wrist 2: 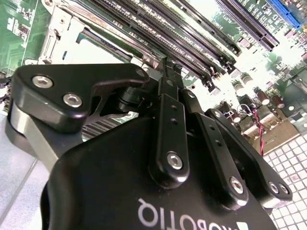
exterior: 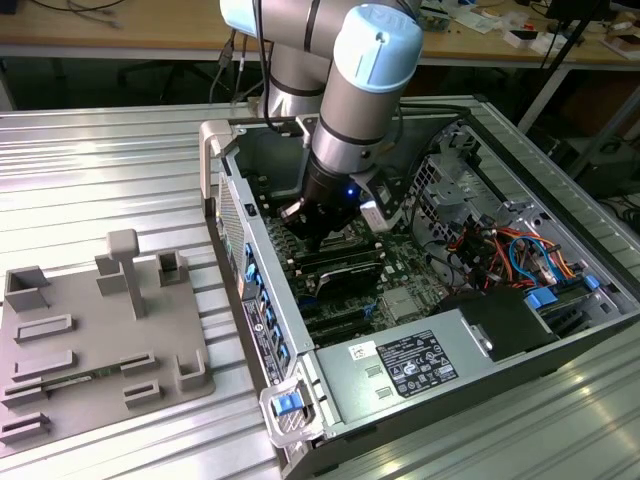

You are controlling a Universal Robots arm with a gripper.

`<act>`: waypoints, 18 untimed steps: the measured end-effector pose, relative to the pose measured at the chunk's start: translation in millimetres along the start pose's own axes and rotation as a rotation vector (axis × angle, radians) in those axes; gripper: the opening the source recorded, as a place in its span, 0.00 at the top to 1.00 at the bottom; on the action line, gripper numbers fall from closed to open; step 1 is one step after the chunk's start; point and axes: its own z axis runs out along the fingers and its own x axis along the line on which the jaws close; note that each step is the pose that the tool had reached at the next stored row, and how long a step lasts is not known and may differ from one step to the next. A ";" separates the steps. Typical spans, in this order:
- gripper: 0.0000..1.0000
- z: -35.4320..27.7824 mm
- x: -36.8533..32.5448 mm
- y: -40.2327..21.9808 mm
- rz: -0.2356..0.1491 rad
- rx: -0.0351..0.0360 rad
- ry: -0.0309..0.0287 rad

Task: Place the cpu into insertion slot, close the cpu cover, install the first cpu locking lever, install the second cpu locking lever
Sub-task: 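Install the second cpu locking lever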

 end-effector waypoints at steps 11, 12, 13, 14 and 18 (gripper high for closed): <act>0.89 3.3 0.0 -0.1 0.000 -0.0142 -0.0007; 0.89 4.2 0.0 -0.1 0.000 -0.0143 -0.0007; 0.89 5.0 0.0 -0.2 0.000 -0.0146 -0.0006; 0.89 6.4 0.0 -0.1 0.000 -0.0159 -0.0014; 0.89 6.8 0.0 -0.1 -0.001 -0.0156 -0.0009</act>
